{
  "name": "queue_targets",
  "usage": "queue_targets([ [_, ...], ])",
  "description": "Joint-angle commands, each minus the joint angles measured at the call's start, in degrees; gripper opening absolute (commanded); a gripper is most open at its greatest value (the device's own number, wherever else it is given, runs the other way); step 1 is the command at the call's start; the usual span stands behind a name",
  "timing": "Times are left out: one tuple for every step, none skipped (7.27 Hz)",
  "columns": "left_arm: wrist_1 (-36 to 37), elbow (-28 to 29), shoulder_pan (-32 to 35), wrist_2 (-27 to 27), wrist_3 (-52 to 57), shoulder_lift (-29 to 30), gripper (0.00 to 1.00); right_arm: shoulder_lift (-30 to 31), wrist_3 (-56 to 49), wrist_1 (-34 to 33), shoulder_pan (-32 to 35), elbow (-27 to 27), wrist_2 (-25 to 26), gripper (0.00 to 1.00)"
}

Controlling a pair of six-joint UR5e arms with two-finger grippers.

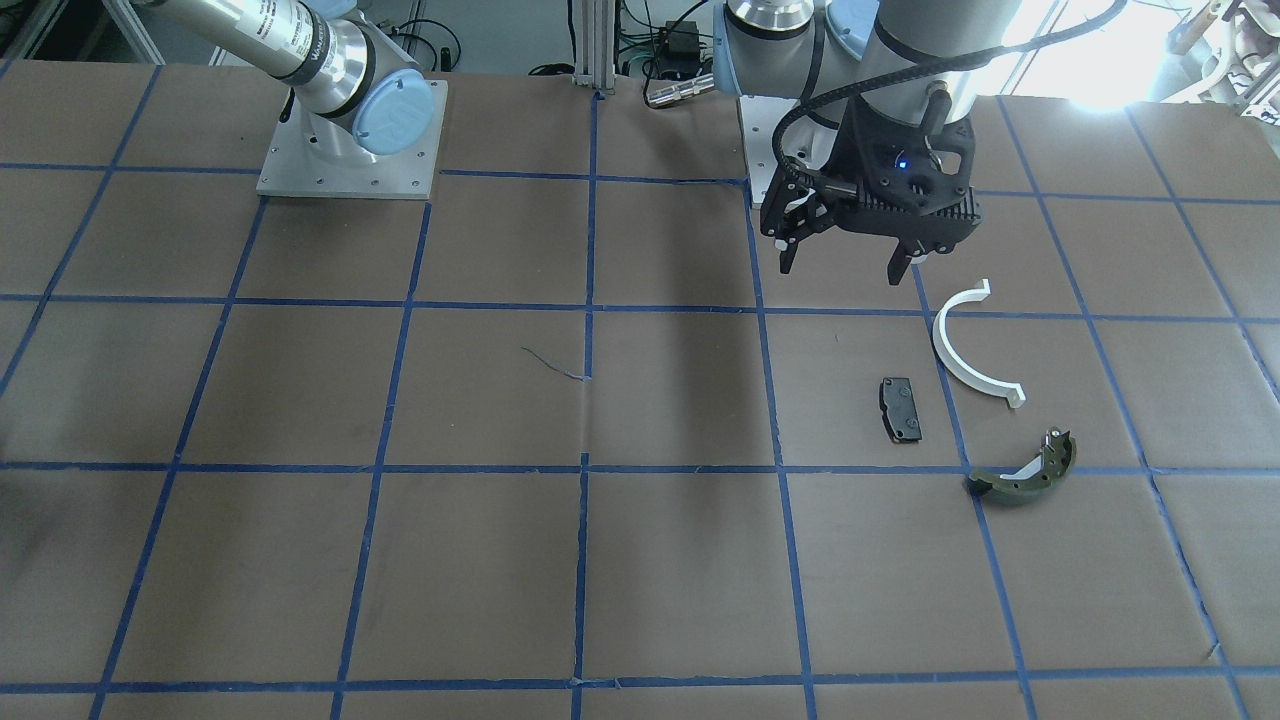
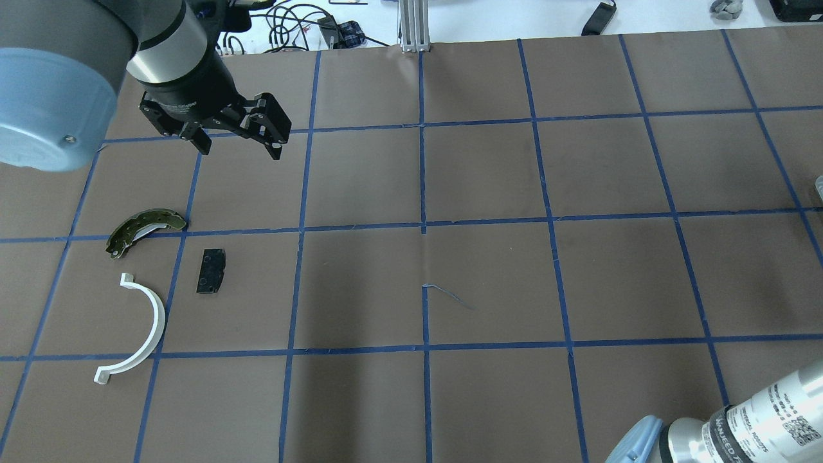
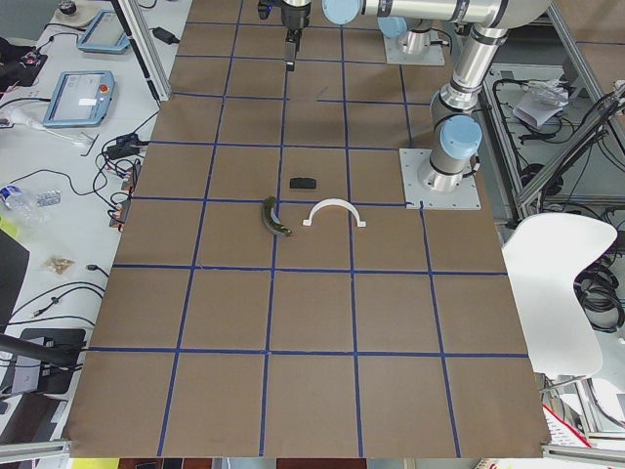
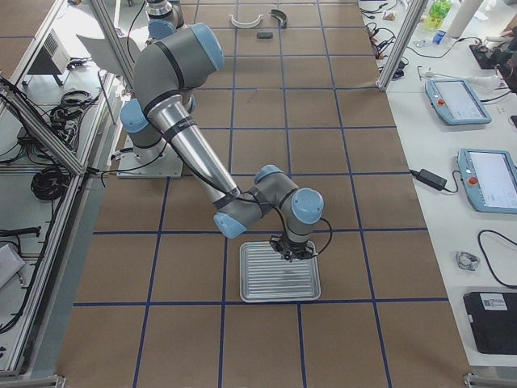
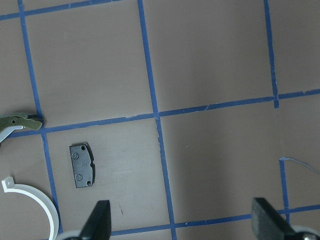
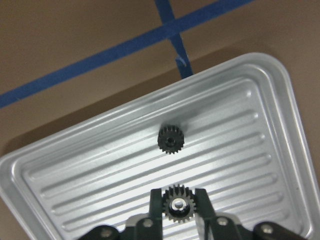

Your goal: Place bearing gear from tray to pile

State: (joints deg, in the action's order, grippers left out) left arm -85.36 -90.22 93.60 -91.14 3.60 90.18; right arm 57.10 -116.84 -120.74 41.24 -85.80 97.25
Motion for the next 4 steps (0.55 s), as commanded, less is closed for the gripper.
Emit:
queue_targets([
  [-0.1, 0.0, 0.0, 0.0, 0.0, 0.0, 1.0, 3.4, 9.9, 4.9, 6.2, -0.2, 0.1, 0.0],
  [0.0, 0.0, 0.0, 0.0, 0.0, 0.0, 1.0, 4.4, 19.9, 7.0, 9.6, -0.2, 0.0, 0.0],
  [0.0, 0.1, -0.2, 0.0, -0.1, 0.0, 1.0, 5.1, 27.7, 7.9, 13.7, -0.2, -0.3, 0.0],
  [0.3, 0.0, -0.3, 0.0, 0.1, -0.3, 1.0, 5.1, 34.7, 7.7, 19.0, -0.3, -0.3, 0.0],
])
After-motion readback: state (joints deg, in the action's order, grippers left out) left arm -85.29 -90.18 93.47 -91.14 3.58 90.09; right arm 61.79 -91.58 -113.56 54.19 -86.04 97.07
